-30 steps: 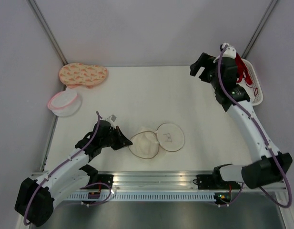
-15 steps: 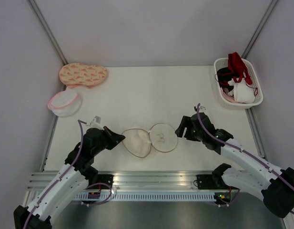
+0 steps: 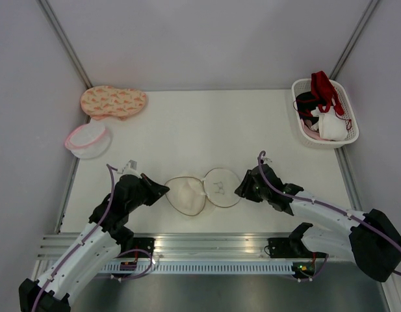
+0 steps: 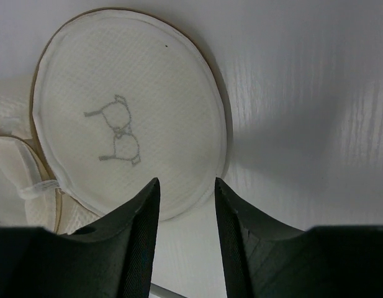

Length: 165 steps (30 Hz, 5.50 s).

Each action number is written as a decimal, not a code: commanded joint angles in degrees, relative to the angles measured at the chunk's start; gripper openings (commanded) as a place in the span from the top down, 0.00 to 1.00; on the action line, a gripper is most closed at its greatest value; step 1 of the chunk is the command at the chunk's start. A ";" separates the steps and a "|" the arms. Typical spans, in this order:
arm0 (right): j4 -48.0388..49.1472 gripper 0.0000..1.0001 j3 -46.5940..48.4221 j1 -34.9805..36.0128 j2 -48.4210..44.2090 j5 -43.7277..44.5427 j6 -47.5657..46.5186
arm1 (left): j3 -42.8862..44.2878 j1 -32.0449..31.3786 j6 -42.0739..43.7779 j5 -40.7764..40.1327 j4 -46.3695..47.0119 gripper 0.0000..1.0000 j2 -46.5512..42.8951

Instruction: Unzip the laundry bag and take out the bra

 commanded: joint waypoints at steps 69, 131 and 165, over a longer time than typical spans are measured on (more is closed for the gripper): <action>5.56 0.99 36.95 26.10 27.94 -13.82 -28.49 | -0.46 0.17 -5.60 -1.30 -1.09 0.33 -5.30; 4.43 0.39 38.35 26.81 23.12 -24.81 -31.04 | 0.15 0.17 -1.48 5.12 5.14 0.98 -0.47; -13.60 0.02 32.99 26.46 -6.96 -7.13 -34.12 | 14.13 65.62 9.25 3.29 10.42 0.98 26.33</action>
